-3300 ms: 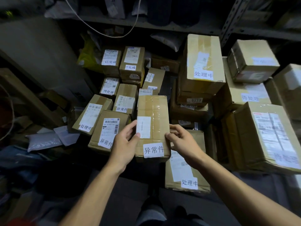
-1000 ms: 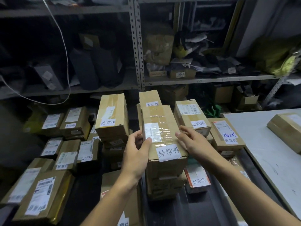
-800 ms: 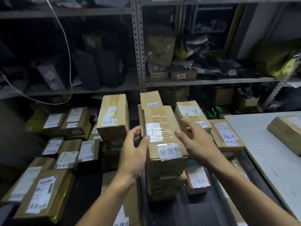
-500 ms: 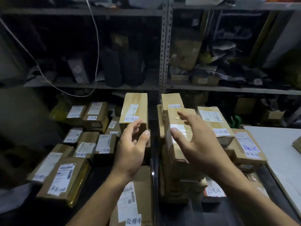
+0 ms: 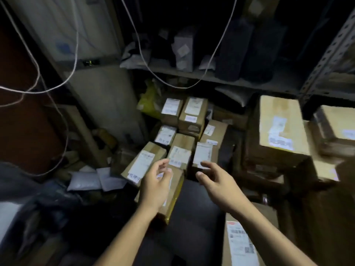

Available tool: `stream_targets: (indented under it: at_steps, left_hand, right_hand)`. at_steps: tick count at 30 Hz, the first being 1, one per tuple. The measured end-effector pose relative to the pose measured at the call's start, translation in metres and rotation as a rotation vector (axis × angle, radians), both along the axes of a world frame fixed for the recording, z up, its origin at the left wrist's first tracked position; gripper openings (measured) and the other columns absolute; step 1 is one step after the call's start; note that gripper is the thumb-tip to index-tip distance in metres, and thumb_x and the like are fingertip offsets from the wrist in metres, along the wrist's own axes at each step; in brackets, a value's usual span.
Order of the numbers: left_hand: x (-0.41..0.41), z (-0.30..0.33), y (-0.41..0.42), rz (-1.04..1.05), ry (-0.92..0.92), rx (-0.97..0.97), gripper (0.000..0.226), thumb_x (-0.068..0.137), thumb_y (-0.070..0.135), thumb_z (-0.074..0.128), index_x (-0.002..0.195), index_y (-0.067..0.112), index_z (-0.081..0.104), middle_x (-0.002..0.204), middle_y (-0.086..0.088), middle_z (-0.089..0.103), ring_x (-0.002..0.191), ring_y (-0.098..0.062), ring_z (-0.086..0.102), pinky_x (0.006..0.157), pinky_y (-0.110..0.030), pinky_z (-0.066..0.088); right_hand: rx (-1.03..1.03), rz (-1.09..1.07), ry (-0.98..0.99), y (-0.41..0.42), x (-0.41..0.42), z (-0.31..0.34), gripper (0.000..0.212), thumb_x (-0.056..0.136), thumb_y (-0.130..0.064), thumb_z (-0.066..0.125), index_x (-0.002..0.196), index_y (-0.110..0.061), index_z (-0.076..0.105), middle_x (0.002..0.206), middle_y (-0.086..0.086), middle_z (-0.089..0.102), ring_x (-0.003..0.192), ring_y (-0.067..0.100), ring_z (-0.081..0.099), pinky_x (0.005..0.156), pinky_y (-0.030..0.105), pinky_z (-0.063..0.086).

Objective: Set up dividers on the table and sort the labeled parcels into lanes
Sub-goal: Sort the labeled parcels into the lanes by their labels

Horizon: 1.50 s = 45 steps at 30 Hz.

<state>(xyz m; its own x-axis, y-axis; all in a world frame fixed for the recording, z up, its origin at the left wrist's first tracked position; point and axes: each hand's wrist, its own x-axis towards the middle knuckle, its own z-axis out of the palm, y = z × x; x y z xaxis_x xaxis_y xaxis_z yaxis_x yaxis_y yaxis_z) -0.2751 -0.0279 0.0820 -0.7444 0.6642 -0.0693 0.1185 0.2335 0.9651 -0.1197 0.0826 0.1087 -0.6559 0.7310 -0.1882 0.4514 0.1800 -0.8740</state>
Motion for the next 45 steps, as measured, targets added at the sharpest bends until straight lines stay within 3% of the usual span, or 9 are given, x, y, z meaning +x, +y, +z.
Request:
stream_targets:
  at_steps: [5, 9, 17, 23, 26, 31, 35, 42, 45]
  left_hand:
    - [-0.080, -0.080, -0.041, 0.032, -0.054, -0.288, 0.027, 0.095, 0.011, 0.056, 0.114, 0.029, 0.061, 0.115, 0.014, 0.064, 0.109, -0.002, 0.058, 0.077, -0.012, 0.042]
    - [-0.111, -0.127, -0.052, -0.039, -0.072, -0.475, 0.038, 0.096, 0.016, 0.056, 0.134, 0.012, 0.056, 0.134, -0.002, 0.060, 0.121, -0.014, 0.055, 0.092, -0.021, 0.039]
    - [-0.114, -0.155, -0.054, -0.192, -0.125, -0.611, 0.046, 0.095, 0.027, 0.057, 0.139, 0.015, 0.050, 0.132, -0.001, 0.061, 0.117, -0.016, 0.059, 0.092, -0.025, 0.044]
    - [-0.106, -0.131, -0.054, -0.138, -0.180, -0.445, 0.031, 0.089, 0.021, 0.066, 0.114, 0.036, 0.055, 0.103, 0.018, 0.066, 0.096, 0.009, 0.062, 0.069, -0.005, 0.046]
    - [-0.096, -0.109, -0.047, -0.167, -0.176, -0.369, 0.037, 0.091, 0.024, 0.065, 0.124, 0.034, 0.052, 0.108, 0.022, 0.061, 0.093, 0.021, 0.056, 0.067, -0.003, 0.045]
    - [-0.070, -0.075, -0.034, -0.219, -0.121, -0.252, 0.046, 0.091, 0.023, 0.064, 0.134, 0.035, 0.051, 0.124, 0.006, 0.059, 0.112, 0.000, 0.055, 0.097, -0.029, 0.047]
    - [-0.040, -0.061, -0.030, -0.274, -0.096, -0.217, 0.047, 0.090, 0.024, 0.066, 0.132, 0.042, 0.051, 0.124, 0.004, 0.061, 0.111, -0.001, 0.057, 0.096, -0.030, 0.048]
    - [0.030, -0.052, -0.035, -0.338, -0.102, -0.222, 0.049, 0.089, 0.030, 0.068, 0.133, 0.042, 0.052, 0.125, 0.005, 0.060, 0.111, 0.000, 0.057, 0.090, -0.025, 0.047]
    - [0.058, -0.048, -0.038, -0.345, -0.104, -0.210, 0.049, 0.087, 0.031, 0.069, 0.132, 0.042, 0.052, 0.124, 0.005, 0.061, 0.109, -0.002, 0.058, 0.088, -0.025, 0.047]
  right_hand:
    - [-0.224, 0.005, -0.253, -0.016, -0.072, -0.101, 0.041, 0.095, -0.036, 0.055, 0.131, -0.018, 0.054, 0.098, -0.007, 0.064, 0.101, 0.015, 0.066, 0.078, 0.027, 0.047]
    - [-0.344, -0.073, -0.340, -0.030, -0.106, -0.143, 0.027, 0.094, -0.034, 0.053, 0.121, -0.028, 0.055, 0.121, -0.001, 0.067, 0.114, 0.021, 0.062, 0.086, 0.029, 0.045]
    - [-0.536, -0.193, -0.339, -0.052, -0.127, -0.173, 0.042, 0.097, -0.032, 0.051, 0.137, -0.019, 0.048, 0.129, 0.003, 0.064, 0.109, 0.021, 0.065, 0.091, 0.037, 0.055]
    - [-0.505, -0.254, -0.239, -0.052, -0.101, -0.156, 0.034, 0.094, -0.038, 0.057, 0.126, -0.027, 0.056, 0.119, -0.009, 0.069, 0.101, 0.008, 0.068, 0.091, 0.033, 0.055]
    - [-0.475, -0.263, -0.131, -0.047, -0.080, -0.136, 0.036, 0.087, -0.038, 0.060, 0.123, -0.032, 0.060, 0.104, -0.021, 0.073, 0.094, 0.001, 0.070, 0.088, 0.028, 0.055]
    - [-0.423, -0.261, -0.008, -0.040, -0.042, -0.100, 0.037, 0.081, -0.041, 0.063, 0.117, -0.049, 0.061, 0.103, -0.020, 0.073, 0.093, 0.001, 0.070, 0.087, 0.027, 0.052]
    - [-0.382, -0.279, 0.059, -0.044, -0.006, -0.077, 0.033, 0.081, -0.038, 0.062, 0.100, -0.065, 0.061, 0.102, -0.017, 0.074, 0.092, 0.005, 0.072, 0.087, 0.028, 0.054]
    - [-0.356, -0.331, 0.060, -0.055, 0.077, -0.067, 0.038, 0.094, -0.032, 0.062, 0.129, -0.041, 0.051, 0.104, -0.019, 0.069, 0.088, -0.005, 0.067, 0.072, 0.012, 0.049]
    - [-0.342, -0.349, 0.052, -0.057, 0.106, -0.064, 0.043, 0.093, -0.034, 0.063, 0.134, -0.038, 0.048, 0.112, -0.017, 0.066, 0.091, -0.002, 0.067, 0.077, 0.020, 0.051]
